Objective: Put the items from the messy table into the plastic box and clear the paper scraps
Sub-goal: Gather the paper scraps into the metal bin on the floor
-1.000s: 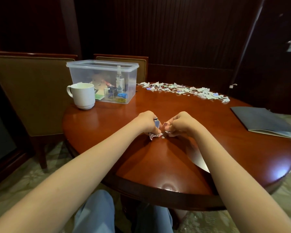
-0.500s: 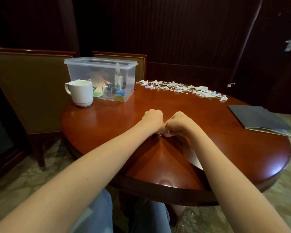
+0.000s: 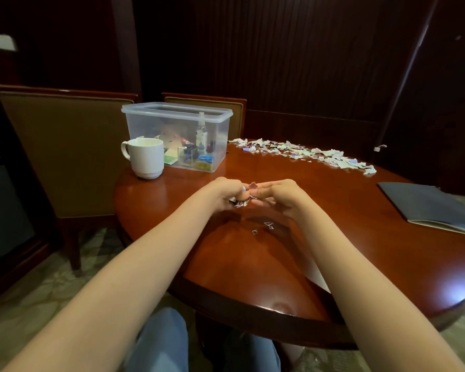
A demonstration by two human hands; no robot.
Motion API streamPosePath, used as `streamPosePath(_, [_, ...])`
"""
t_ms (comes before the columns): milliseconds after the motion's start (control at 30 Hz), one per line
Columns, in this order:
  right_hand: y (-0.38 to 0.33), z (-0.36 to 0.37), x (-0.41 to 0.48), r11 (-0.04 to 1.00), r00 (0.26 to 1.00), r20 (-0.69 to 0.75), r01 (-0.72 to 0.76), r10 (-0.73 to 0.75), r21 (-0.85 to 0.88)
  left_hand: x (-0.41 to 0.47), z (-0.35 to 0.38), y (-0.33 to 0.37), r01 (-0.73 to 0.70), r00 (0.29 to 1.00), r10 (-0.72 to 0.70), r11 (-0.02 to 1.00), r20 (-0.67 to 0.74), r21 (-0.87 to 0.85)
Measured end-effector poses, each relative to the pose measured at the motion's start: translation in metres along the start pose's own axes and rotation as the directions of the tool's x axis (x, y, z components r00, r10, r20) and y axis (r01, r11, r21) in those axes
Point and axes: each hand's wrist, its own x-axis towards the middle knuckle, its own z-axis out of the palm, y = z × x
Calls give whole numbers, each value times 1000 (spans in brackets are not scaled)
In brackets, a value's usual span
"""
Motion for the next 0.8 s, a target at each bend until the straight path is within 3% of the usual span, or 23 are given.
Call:
streamPosePath(133, [-6, 27, 7, 997, 997, 74, -33, 28, 70, -8, -29, 2, 14, 999, -12, 999, 32, -38])
streamPosePath(367, [-5, 105, 19, 996, 977, 213, -42, 25, 74, -27, -104, -17, 10, 998, -17, 992, -58, -122])
streamPosePath(600, [4, 208, 8, 999, 914, 404, -30, 45, -43, -63, -192, -55, 0, 986, -56, 940, -155, -341])
streamPosePath(800, [38, 289, 1, 990, 850, 512, -78, 125, -114, -101, -256, -104, 45, 919, -162, 949, -358, -313])
